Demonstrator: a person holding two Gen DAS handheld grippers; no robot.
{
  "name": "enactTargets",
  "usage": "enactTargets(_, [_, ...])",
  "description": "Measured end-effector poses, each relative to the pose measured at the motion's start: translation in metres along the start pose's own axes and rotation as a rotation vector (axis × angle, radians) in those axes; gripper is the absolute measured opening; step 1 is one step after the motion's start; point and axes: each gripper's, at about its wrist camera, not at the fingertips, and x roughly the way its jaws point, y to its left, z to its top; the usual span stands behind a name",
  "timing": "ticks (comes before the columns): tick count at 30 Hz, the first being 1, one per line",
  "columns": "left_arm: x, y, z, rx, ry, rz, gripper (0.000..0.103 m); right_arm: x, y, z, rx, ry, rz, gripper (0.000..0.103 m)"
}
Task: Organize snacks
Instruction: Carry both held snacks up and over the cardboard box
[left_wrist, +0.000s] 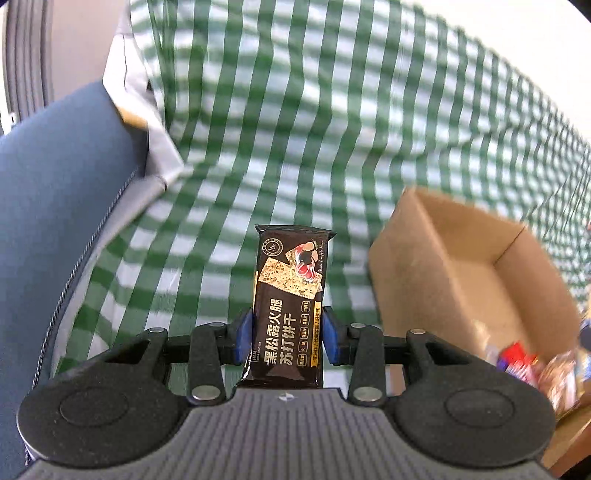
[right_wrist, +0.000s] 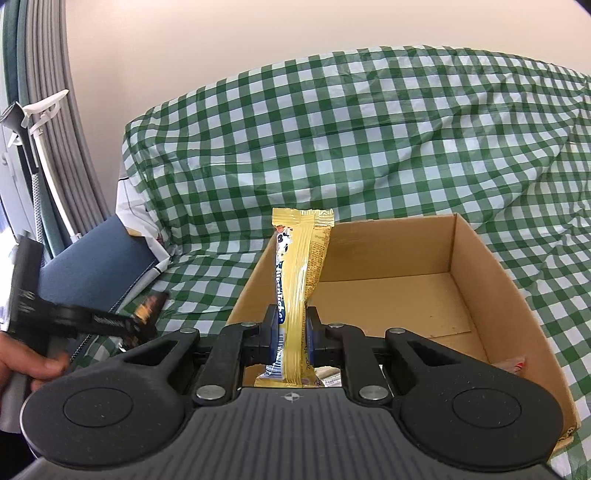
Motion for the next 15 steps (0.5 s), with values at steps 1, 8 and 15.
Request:
enactTargets(1, [-0.003, -0.001, 0.002, -0.002, -0.022, -0.009, 0.043, 0.000, 0.000, 0.000, -0.001, -0.003, -0.009, 0.015])
enactTargets(8, [-0.026, -0.021, 0.010, 0.036, -0.147, -0.082, 0.043, 0.004, -0.001, 0.000, 0.005, -0.024, -0.077, 0.015])
enactTargets(15, [-0.027, -0.050, 0.008, 0.103, -0.168, -0.172, 0.043, 0.007, -0.002, -0.001, 0.010, -0.035, -0.129, 0.015])
